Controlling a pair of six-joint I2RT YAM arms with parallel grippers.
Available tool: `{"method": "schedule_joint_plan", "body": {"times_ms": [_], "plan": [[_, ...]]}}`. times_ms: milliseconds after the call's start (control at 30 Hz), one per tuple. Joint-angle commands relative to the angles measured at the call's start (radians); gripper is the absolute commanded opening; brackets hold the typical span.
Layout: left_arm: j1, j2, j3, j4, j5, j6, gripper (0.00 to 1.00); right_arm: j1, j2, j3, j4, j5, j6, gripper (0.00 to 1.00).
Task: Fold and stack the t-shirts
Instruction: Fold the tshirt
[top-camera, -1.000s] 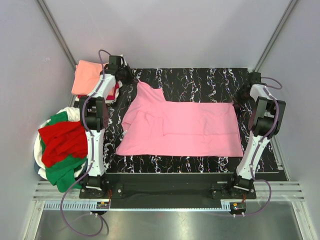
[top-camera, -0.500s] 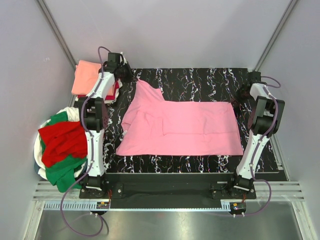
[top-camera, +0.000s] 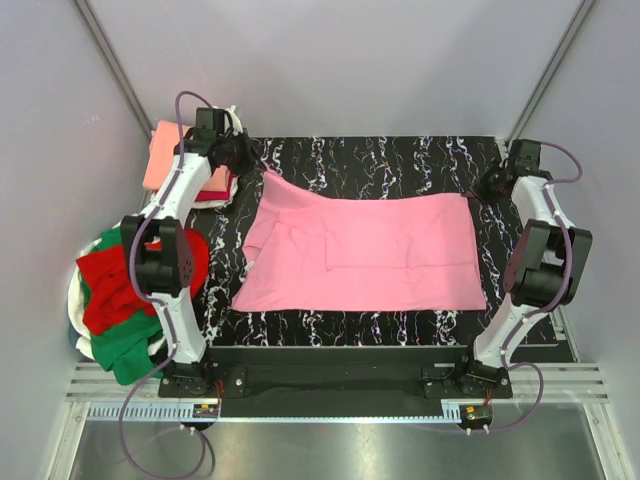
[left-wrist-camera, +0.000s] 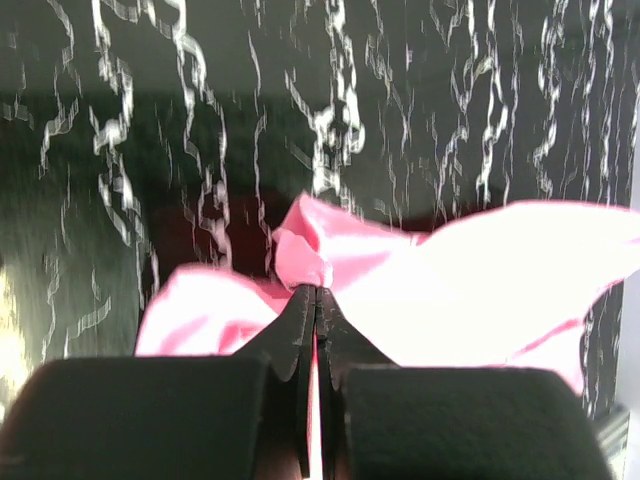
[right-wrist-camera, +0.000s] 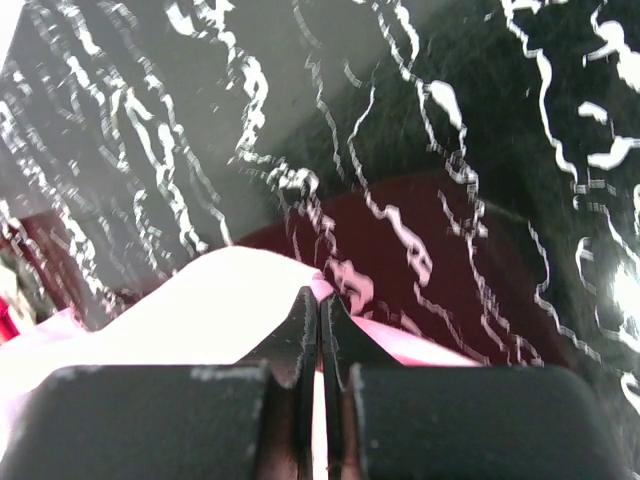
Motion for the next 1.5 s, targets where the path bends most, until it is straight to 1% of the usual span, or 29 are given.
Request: {"method": "schedule_joint_plan", "body": {"times_ms": [0, 67, 133, 233, 400, 533, 733, 967, 1133, 1167, 1200, 1233, 1267, 1300, 1333, 1367, 1400, 1467], "plan": [[-0.004, -0.148, -0.109, 0.009, 0.012, 0.053, 0.00, -0.012, -0.094, -0.095, 0.056, -0.030, -0.023, 0.00], [-0.004, -0.197, -0.196, 0.011, 0.001, 0.059, 0.00, -0.015, -0.132, -0.137, 0.061, -0.021, -0.023, 0.00], [-0.006, -0.277, -0.258, 0.011, -0.013, 0.068, 0.00, -0.018, -0.155, -0.198, 0.067, -0.012, -0.021, 0.00], [-0.004, -0.382, -0.395, 0.004, -0.037, 0.079, 0.00, -0.035, -0.197, -0.268, 0.072, 0.013, -0.018, 0.00], [-0.004, -0.557, -0.526, -0.043, -0.073, 0.097, 0.00, -0.090, -0.260, -0.343, 0.068, 0.044, -0.015, 0.00], [-0.004, -0.646, -0.627, -0.069, -0.081, 0.088, 0.00, -0.115, -0.295, -0.369, 0.053, 0.073, 0.003, 0.00], [-0.004, -0.746, -0.748, -0.097, -0.100, 0.087, 0.00, -0.125, -0.326, -0.403, 0.036, 0.105, 0.017, 0.00], [-0.004, -0.815, -0.825, -0.126, -0.111, 0.097, 0.00, -0.127, -0.353, -0.461, 0.024, 0.117, 0.023, 0.00], [-0.004, -0.869, -0.865, -0.180, -0.113, 0.084, 0.00, -0.135, -0.416, -0.556, 0.012, 0.194, 0.074, 0.00], [-0.004, -0.877, -0.873, -0.201, -0.114, 0.079, 0.00, -0.141, -0.433, -0.574, 0.013, 0.206, 0.086, 0.02], [-0.004, -0.901, -0.885, -0.233, -0.110, 0.065, 0.08, -0.156, -0.441, -0.612, 0.021, 0.205, 0.115, 0.23], [-0.006, -0.915, -0.916, -0.247, -0.099, 0.062, 0.19, -0.162, -0.447, -0.630, 0.027, 0.202, 0.127, 0.50], [-0.006, -0.929, -0.930, -0.261, -0.096, 0.062, 0.27, -0.168, -0.461, -0.645, 0.032, 0.212, 0.156, 0.68], [-0.006, -0.952, -0.945, -0.284, -0.088, 0.068, 0.41, -0.176, -0.467, -0.668, 0.044, 0.212, 0.167, 0.79], [-0.006, -0.961, -0.960, -0.299, -0.103, 0.073, 0.47, -0.182, -0.474, -0.676, 0.050, 0.212, 0.176, 0.92], [-0.006, -0.967, -0.957, -0.313, -0.113, 0.073, 0.53, -0.184, -0.490, -0.679, 0.052, 0.229, 0.187, 0.96], [-0.006, -0.978, -0.954, -0.328, -0.117, 0.077, 0.58, -0.184, -0.504, -0.677, 0.055, 0.231, 0.205, 0.97], [-0.006, -0.987, -0.928, -0.325, -0.136, 0.077, 0.60, -0.182, -0.546, -0.667, 0.059, 0.223, 0.233, 0.98]]}}
